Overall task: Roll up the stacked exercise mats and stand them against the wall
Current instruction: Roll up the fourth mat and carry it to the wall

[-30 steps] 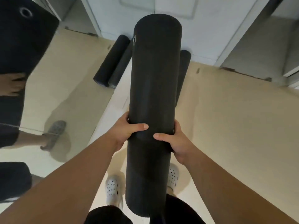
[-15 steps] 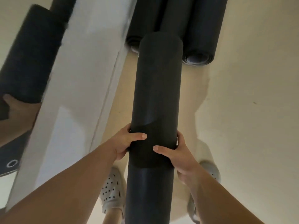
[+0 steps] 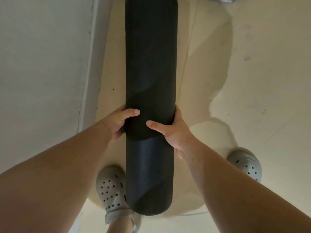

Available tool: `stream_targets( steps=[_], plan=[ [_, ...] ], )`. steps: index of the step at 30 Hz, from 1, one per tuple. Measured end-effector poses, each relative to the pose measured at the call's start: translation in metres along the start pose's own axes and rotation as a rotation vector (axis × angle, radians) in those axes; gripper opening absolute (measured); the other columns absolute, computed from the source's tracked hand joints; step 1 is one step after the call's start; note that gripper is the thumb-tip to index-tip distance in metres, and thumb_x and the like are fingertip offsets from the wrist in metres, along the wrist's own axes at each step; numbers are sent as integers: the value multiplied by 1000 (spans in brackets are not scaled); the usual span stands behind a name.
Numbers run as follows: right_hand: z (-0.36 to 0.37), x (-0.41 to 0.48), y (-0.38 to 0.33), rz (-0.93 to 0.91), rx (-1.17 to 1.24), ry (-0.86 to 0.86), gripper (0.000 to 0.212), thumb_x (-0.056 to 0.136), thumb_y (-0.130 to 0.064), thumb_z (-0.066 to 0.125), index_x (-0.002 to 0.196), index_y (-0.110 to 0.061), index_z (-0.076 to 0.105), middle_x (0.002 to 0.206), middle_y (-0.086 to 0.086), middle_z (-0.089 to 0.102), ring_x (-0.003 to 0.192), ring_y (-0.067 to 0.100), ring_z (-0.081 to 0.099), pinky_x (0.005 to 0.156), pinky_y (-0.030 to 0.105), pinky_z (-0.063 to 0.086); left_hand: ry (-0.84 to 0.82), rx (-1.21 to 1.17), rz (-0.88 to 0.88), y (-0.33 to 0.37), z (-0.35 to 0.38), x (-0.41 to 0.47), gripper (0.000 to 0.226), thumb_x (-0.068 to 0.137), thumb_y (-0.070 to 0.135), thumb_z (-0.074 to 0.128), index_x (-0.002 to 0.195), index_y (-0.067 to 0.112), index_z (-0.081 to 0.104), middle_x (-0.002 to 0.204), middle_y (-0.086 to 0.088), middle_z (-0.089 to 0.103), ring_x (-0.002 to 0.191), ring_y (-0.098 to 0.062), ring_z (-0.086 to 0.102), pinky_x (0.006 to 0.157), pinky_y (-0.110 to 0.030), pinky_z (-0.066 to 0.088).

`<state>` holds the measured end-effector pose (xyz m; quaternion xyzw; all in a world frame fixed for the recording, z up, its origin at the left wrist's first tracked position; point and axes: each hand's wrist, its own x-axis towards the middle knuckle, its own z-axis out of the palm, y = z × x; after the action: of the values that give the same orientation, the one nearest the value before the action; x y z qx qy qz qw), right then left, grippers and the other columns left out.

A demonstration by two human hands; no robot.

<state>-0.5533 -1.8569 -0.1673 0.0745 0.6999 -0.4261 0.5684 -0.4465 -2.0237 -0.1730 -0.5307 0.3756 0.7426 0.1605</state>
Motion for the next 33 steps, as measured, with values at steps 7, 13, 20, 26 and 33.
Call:
stream_targets(
  steps=[7,13,20,26,33],
  plan=[
    [1,-2,2,-3,-43,7,125,56,-54,99,159,-44,28,142,-12,58,127,19,59,106,46,55,463,57,137,-8,14,-30,71,85,34,80,146,42,45,123,10,61,105,-11,62,80,-29,52],
    [-5,-10,-4,72,-76,-154,137,60,-38,100,158,-59,6,144,-12,57,126,20,61,107,49,54,564,563,303,-56,50,-79,81,89,50,68,155,46,20,153,5,34,136,-19,42,110,-43,45],
    [23,0,-25,-41,-171,-61,134,65,-49,96,162,-50,2,153,-13,48,134,20,54,110,47,52,454,943,190,-54,44,-64,164,47,62,94,151,43,-31,167,4,-15,155,-30,6,122,-51,23],
    [81,32,-91,-59,-251,-61,133,80,-49,87,161,-44,-18,143,-1,53,117,26,58,105,50,53,614,1164,348,7,-12,-49,142,59,58,89,160,36,-7,170,-1,1,154,-32,14,121,-54,28],
    [112,23,-119,-46,-496,-121,119,97,-44,72,156,-39,-31,114,6,57,86,20,60,89,39,59,656,1317,331,15,-32,-60,120,76,51,79,163,28,0,170,-7,10,153,-32,21,117,-51,35]
  ],
)
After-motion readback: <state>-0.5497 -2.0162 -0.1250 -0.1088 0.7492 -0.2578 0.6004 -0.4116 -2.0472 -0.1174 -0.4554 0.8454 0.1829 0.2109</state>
